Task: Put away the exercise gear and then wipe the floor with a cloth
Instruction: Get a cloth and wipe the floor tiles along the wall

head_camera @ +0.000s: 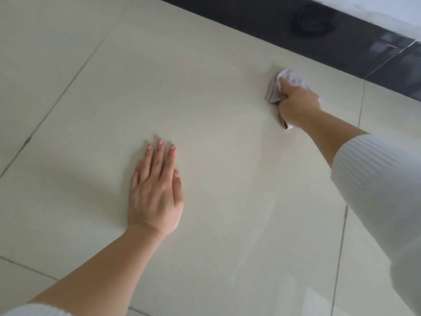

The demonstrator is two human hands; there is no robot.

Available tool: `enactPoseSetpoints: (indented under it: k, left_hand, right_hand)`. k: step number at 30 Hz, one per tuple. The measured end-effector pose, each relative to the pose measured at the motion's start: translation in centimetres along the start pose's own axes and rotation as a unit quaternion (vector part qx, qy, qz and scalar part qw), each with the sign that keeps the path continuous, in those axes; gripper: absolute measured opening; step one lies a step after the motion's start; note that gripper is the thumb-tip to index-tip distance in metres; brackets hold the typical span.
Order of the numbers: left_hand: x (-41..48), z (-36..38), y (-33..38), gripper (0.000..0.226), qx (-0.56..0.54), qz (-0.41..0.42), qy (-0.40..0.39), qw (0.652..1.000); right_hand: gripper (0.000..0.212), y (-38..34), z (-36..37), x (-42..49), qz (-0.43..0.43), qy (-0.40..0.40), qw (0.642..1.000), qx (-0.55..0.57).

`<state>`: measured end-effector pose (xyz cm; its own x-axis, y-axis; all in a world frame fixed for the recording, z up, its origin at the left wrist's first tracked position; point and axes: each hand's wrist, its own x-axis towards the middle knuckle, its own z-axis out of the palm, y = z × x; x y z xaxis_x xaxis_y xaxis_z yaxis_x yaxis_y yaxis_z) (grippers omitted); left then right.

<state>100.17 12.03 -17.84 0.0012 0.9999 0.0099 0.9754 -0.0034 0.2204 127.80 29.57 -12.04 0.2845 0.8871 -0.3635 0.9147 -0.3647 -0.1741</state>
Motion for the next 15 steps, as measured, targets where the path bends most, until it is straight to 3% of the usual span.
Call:
enactPoseSetpoints:
  k: [4,8,10,12,15]
  left_hand:
    - [0.0,-0.1,0.0,0.056,-0.001,0.000,0.004,1.000]
    - [0.0,-0.1,0.0,0.056,-0.006,0.002,0.006,1.000]
    - [0.0,0.0,0.0,0.056,-0.005,0.000,0.004,1.000]
    - [0.0,0.0,0.0,0.056,-0.006,-0.001,0.004,1.000]
    - [0.0,0.1,0.0,0.057,-0.006,-0.006,0.002,1.000]
  right_hand:
    - [0.057,-0.8,4.2,-4.7,-0.239,-0.002,0.971,-0.017]
    - [0.062,0.4,5.4,-13.4,-0.406,-0.142,0.901,-0.056]
    - [0.068,1.2,5.0,-14.3,-0.467,-0.172,0.861,-0.109]
    - [0.071,2.4,4.0,-10.9,-0.443,-0.133,0.873,-0.154]
    - [0.053,4.2,1.8,-5.0,-0.265,-0.010,0.962,-0.060]
